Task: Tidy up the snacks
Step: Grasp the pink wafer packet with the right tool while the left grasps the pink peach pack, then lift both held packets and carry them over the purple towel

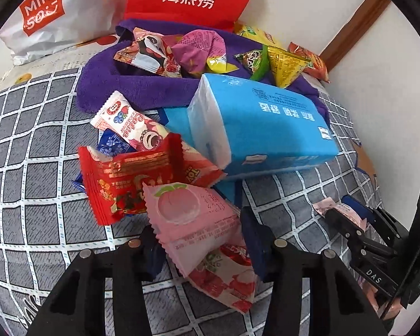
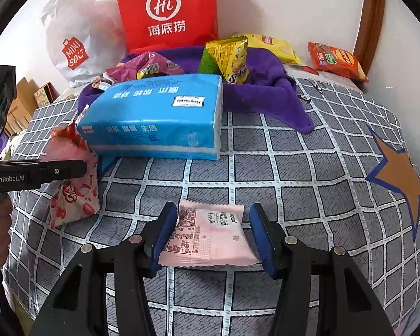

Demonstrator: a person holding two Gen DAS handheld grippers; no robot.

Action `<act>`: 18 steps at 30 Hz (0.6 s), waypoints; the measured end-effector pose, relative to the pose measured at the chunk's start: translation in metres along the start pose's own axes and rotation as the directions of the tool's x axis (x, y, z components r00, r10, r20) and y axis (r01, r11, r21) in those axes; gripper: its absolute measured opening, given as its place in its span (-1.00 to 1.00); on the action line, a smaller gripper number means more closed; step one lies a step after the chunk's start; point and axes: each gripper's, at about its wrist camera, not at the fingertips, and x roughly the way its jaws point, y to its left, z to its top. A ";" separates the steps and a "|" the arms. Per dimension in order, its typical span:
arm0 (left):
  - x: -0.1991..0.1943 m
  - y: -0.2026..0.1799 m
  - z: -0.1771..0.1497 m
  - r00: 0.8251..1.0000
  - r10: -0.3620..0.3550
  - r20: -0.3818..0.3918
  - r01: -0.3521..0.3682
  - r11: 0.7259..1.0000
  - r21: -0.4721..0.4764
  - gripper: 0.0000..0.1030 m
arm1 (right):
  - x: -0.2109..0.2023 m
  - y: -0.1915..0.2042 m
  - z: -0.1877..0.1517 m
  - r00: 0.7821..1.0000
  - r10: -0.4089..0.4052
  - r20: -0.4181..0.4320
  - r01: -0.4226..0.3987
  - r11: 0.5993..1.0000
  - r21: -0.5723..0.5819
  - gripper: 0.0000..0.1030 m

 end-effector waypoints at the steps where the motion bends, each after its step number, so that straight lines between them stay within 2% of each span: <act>1: -0.003 0.000 0.000 1.000 0.001 0.012 -0.001 1.000 0.003 -0.10 | -0.002 0.000 0.001 1.000 0.002 0.005 -0.002 1.000 0.002 0.04; 11: -0.030 -0.002 -0.007 0.997 -0.021 0.068 0.020 1.000 0.016 -0.11 | -0.016 0.006 -0.001 1.000 0.015 0.027 -0.015 1.000 -0.012 0.04; 15: -0.036 -0.005 -0.011 0.997 -0.024 0.075 0.022 1.000 0.021 -0.11 | -0.012 0.003 -0.013 0.999 0.037 -0.023 -0.038 0.999 -0.015 0.04; 18: -0.038 -0.005 -0.014 0.997 -0.025 0.075 0.023 0.999 0.022 -0.11 | -0.003 0.000 -0.025 0.995 0.039 -0.096 -0.041 0.999 -0.023 0.06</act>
